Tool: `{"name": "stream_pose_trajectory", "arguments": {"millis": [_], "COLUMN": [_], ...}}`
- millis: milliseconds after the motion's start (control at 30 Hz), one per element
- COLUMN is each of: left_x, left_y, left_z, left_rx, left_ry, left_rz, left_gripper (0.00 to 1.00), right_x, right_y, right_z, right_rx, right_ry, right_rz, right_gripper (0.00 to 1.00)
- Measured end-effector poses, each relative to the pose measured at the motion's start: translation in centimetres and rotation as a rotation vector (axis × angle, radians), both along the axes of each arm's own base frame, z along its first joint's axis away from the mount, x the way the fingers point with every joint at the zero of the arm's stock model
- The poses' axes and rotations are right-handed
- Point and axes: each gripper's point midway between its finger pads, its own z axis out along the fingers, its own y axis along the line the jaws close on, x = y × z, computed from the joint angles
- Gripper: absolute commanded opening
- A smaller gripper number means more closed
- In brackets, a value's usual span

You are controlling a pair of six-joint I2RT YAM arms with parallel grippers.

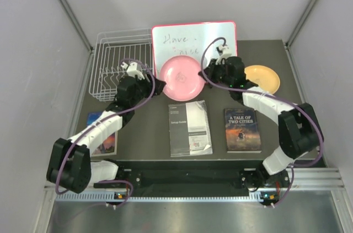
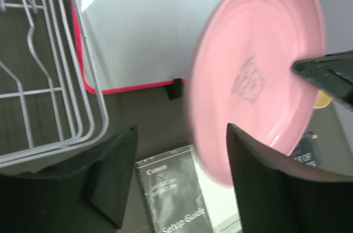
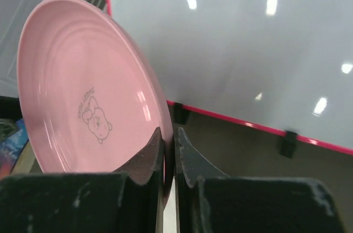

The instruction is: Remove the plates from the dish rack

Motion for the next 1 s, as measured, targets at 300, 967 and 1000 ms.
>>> {"name": "stream_pose_trajectory", "arguments": {"millis": [300, 967, 1000], "left_x": [1.1, 1.0, 1.0], "left_y": [2.8, 4.9, 4.9], "left_z": [0.9, 3.9, 3.9], "left_rx": [0.109, 0.134, 0.135], "left_ry": [-0.057, -0.172, -0.172], "left_rz": [0.127, 0.222, 0.222], "left_gripper": [0.91, 0.91, 0.91], "right_x": [0.0, -2.9, -2.9], "right_y": [-18.5, -37.4, -37.4], "right_z": [1.6, -7.8, -8.0], "right_rx": [-0.064, -0.160, -0.158], "right_ry": [-0.032, 0.254, 0.259], "right_rz": [-0.528, -1.091, -1.092], "right_gripper": [0.03, 0.05, 0.06]}}
